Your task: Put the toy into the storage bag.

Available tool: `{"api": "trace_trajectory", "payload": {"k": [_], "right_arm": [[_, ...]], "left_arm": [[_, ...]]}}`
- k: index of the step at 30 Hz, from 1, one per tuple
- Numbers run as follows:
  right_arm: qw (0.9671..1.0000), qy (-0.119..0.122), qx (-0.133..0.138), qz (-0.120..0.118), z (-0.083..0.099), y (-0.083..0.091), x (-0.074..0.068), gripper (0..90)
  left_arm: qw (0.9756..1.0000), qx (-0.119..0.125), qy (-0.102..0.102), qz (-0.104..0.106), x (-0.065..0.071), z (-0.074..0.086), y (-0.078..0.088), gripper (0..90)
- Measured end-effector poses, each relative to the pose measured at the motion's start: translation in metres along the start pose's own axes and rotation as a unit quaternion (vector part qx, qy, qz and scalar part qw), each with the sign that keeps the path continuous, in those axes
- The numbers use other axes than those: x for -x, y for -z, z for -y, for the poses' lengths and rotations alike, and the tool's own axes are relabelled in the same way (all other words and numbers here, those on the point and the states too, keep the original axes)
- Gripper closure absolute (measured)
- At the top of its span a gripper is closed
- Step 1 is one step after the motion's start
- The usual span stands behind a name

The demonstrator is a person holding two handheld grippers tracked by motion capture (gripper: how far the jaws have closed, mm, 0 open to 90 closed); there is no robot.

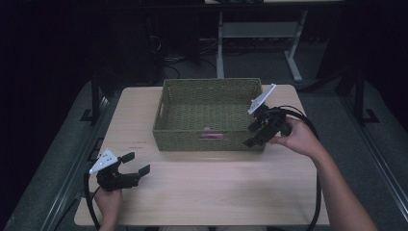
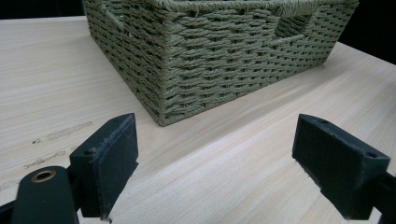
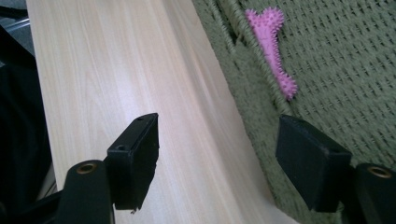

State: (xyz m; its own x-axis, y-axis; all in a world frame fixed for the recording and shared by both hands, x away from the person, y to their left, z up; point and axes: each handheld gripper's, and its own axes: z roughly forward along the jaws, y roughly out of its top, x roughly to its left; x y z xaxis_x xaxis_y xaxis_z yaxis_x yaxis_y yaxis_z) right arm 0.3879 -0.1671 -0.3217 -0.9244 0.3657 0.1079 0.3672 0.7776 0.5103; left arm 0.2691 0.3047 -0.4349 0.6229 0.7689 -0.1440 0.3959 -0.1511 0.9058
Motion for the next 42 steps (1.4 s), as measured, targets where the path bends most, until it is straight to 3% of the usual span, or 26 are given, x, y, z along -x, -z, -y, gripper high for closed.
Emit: {"api": "trace_trajectory", "payload": {"k": [15, 42], "right_arm": [[0.9999, -0.015, -0.008, -0.004, 0.029, -0.014, -0.009, 29.8], [0.9992, -0.04, 0.002, -0.004, 0.074, -0.032, -0.018, 30.0]], "left_arm": [[1.0, -0.001, -0.001, 0.0, 0.0, 0.0, 0.0, 13.9], [1.0, -0.002, -0.003, 0.0, 0.001, 0.0, -0.001, 13.9]]}}
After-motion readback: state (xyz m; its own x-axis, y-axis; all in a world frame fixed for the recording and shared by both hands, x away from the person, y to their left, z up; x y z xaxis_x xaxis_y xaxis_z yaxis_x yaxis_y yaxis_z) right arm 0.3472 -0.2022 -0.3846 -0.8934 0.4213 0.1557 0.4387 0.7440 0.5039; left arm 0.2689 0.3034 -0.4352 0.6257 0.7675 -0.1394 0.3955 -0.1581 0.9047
